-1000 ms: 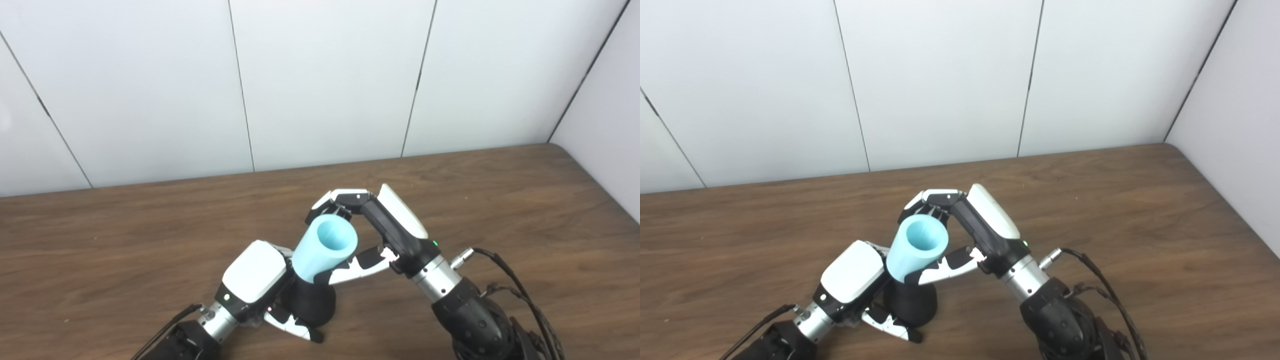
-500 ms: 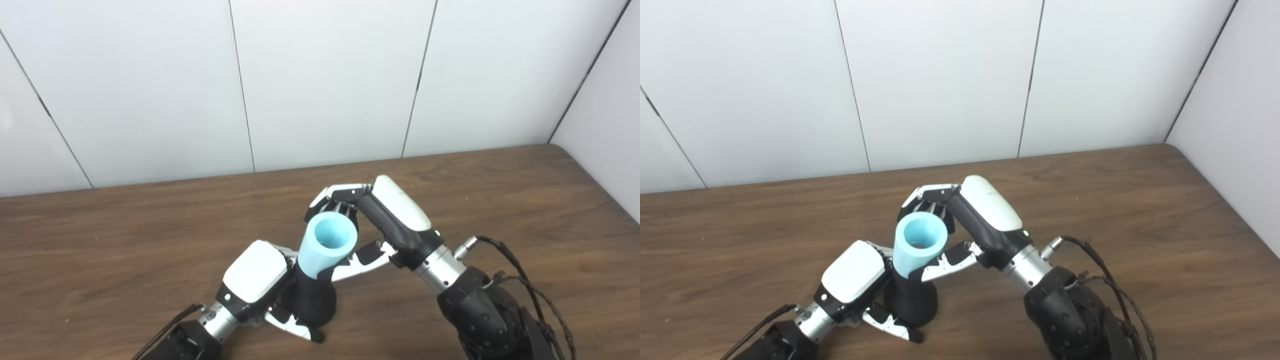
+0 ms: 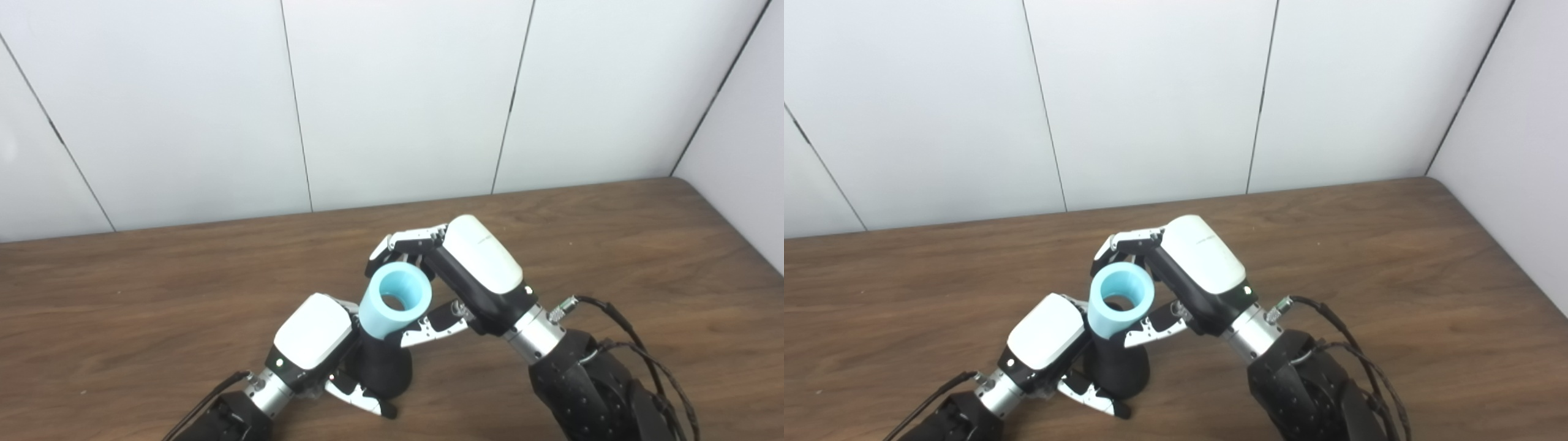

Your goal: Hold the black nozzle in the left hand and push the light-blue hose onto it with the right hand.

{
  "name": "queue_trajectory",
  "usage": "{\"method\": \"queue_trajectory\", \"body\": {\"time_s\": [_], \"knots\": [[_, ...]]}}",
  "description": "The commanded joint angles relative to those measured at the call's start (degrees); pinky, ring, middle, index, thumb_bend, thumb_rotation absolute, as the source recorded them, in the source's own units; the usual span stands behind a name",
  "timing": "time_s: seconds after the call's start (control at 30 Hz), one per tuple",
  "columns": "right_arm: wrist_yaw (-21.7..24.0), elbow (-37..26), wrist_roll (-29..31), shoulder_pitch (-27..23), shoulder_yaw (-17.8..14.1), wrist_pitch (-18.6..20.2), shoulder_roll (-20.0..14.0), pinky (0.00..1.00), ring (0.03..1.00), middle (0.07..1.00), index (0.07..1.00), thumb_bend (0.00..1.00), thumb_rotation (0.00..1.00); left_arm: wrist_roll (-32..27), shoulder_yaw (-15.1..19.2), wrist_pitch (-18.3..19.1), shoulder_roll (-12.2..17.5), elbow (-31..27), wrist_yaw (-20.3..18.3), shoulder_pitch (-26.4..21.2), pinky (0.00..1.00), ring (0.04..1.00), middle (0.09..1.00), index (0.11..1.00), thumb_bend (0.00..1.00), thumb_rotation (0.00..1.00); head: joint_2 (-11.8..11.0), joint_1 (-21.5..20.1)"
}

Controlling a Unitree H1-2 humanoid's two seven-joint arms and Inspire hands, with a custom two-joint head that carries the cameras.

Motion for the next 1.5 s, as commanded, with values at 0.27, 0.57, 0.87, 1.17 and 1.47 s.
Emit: {"method": "queue_trajectory", "body": {"time_s": [0.27, 0.57, 0.87, 1.17, 1.47], "knots": [[0.66, -0.70, 0.37, -0.61, -0.45, 0.52, 0.62, 0.22, 0.350, 0.487, 0.549, 0.51, 0.00, 1.07, -2.85, 0.52, -1.75, 3.75, -1.07, 5.51, 0.21, 0.352, 0.432, 0.530, 0.49, 0.00, 0.18, -0.08], [3.19, -1.43, 1.75, -1.01, -0.65, 2.44, 0.84, 0.22, 0.350, 0.485, 0.551, 0.51, 0.00, 1.10, -2.96, 0.52, -2.07, 4.15, -1.09, 5.35, 0.18, 0.409, 0.489, 0.484, 0.50, 0.00, 0.05, 0.10], [4.83, -0.87, 3.15, -2.51, -0.68, 3.44, 0.64, 0.25, 0.361, 0.483, 0.550, 0.51, 0.00, 1.02, -3.22, 0.62, -2.35, 5.03, -1.69, 4.77, 0.23, 0.350, 0.434, 0.535, 0.49, 0.00, -0.63, 0.50], [5.31, -0.56, 2.68, -3.15, -0.21, 3.66, 0.59, 0.24, 0.359, 0.482, 0.550, 0.51, 0.00, 1.28, -3.57, 0.74, -2.33, 5.01, -1.31, 4.86, 0.23, 0.352, 0.433, 0.535, 0.49, 0.00, -0.93, 0.56], [6.82, -0.81, 2.19, -4.54, -0.13, 4.38, 0.53, 0.24, 0.359, 0.484, 0.547, 0.51, 0.00, 1.56, -4.07, 0.91, -2.30, 5.16, -1.08, 4.62, 0.23, 0.349, 0.433, 0.535, 0.49, 0.00, -1.04, 0.59]]}}
